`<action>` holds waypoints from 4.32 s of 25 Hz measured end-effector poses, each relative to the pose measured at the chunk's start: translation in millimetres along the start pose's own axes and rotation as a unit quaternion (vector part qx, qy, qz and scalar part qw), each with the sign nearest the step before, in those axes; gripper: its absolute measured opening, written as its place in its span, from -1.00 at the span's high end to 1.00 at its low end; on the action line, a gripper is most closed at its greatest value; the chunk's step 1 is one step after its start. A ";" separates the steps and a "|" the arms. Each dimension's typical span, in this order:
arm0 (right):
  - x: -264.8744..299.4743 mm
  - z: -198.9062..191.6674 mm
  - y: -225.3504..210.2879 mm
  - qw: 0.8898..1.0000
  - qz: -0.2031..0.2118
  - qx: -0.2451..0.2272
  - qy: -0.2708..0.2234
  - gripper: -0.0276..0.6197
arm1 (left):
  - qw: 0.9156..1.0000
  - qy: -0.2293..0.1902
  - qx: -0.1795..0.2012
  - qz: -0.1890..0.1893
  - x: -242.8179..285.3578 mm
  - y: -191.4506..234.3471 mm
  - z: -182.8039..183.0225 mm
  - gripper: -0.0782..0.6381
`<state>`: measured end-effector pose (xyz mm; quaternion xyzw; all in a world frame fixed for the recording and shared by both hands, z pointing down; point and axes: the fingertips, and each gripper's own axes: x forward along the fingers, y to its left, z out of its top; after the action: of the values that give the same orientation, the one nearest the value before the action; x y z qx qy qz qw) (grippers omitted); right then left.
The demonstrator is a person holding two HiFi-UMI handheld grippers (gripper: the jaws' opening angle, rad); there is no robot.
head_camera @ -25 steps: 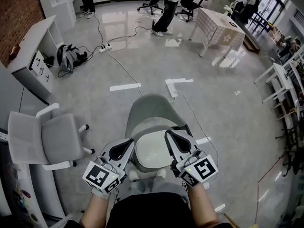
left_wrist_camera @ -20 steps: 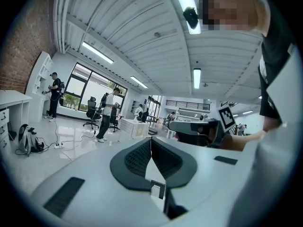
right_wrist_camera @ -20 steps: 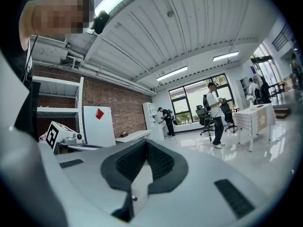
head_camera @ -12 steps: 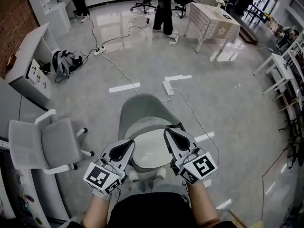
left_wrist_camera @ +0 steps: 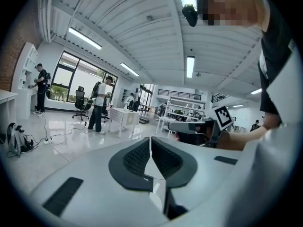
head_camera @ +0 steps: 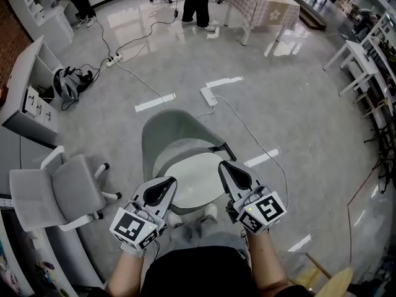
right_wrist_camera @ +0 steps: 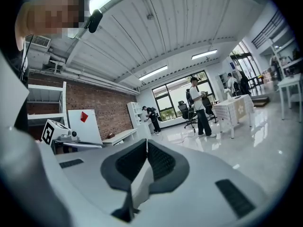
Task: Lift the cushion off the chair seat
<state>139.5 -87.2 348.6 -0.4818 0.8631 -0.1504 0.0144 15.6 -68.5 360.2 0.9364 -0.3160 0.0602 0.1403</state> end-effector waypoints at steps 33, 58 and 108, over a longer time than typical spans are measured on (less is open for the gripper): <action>-52.9 -327.5 -128.4 0.938 -0.125 0.231 0.225 0.27 | 0.985 0.162 -0.043 0.034 1.5 2.0 -128.0 0.58; -73.8 -557.2 -151.0 0.804 -0.250 0.405 0.357 -0.15 | 0.976 0.181 -0.075 0.095 -45.5 9.4 -187.1 0.58; -6.7 -557.7 -137.8 0.811 -0.318 0.304 0.386 0.76 | 0.967 0.161 -0.118 0.158 -98.7 48.6 -203.2 0.58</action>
<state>162.5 -12.1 917.7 -0.6026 0.5066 -0.5751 -0.2224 -97.1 12.4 545.0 0.8293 -0.4380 0.1940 0.2878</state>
